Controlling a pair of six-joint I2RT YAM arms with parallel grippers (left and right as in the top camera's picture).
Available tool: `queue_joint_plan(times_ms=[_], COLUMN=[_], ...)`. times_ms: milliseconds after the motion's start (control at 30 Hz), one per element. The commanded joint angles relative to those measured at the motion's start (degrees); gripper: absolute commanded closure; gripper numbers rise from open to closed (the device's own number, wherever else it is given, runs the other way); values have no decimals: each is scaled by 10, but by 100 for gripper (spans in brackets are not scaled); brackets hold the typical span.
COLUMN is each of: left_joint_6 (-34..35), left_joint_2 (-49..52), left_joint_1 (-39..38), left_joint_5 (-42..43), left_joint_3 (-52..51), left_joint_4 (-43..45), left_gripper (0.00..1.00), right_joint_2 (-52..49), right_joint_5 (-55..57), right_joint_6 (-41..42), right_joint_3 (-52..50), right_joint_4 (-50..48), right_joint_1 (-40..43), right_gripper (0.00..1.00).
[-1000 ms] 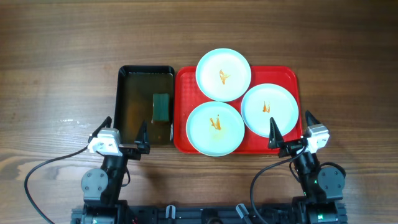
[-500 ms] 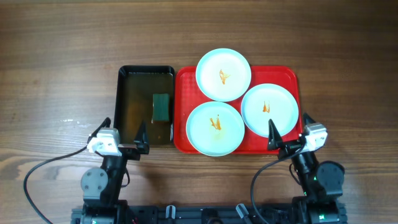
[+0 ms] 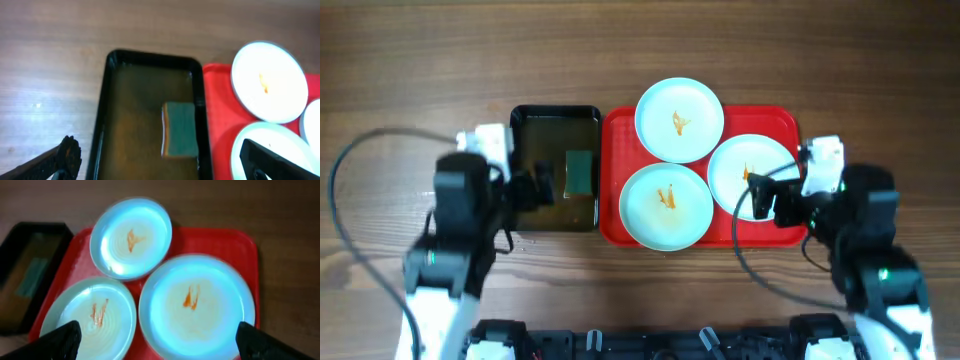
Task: Clean dirty plates on tray and stack at the side
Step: 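Grasp the sponge with the left gripper and the lower-right plate with the right gripper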
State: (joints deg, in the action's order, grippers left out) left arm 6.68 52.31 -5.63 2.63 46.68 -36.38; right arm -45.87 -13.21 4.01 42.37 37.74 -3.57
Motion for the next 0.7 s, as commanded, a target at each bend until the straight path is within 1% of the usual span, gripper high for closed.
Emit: queue_joint_plan(times_ms=[0,67,133,167,200,267,333,400,433,533,600,667], left_joint_6=[2,2,2,2,2,2,2,12,15,15,15,17], left_joint_2=[85,110,131,138,145,158,181,213,240,296,336,378], left_joint_1=[-29,-33,-33,-33,-33,-33,-33,-34,-39,-59,-75,-84], left_joint_5=[-5,-5,-5,8,35,47,48,52,53,52,44,30], left_joint_3=[80,84,84,84,84,84,84,84,84,84,84,84], left_joint_4=[-47,-49,-49,-49,-43,-13,23,41,48,63,76,85], left_gripper=[0,0,0,0,0,0,0,7,11,16,17,23], right_joint_2=[-56,-73,-87,-94,-100,-116,-135,-160,-176,-210,-231,-246], right_joint_5=[-43,-103,-139,-144,-143,-143,-130,-109,-108,-68,-62,-62], right_joint_6=[7,7,6,5,5,7,17,26,30,64,67,71], right_joint_3=[62,63,63,63,63,63,63,63,63,63,63,63], right_joint_4=[31,30,17,11,13,22,31,34,33,34,34,33], right_joint_1=[-2,-2,-2,-2,-2,-6,-19,-35,-47,-71,-85,-94], right_gripper=[1,1,0,1,6,10,10,11,14,14,14,15])
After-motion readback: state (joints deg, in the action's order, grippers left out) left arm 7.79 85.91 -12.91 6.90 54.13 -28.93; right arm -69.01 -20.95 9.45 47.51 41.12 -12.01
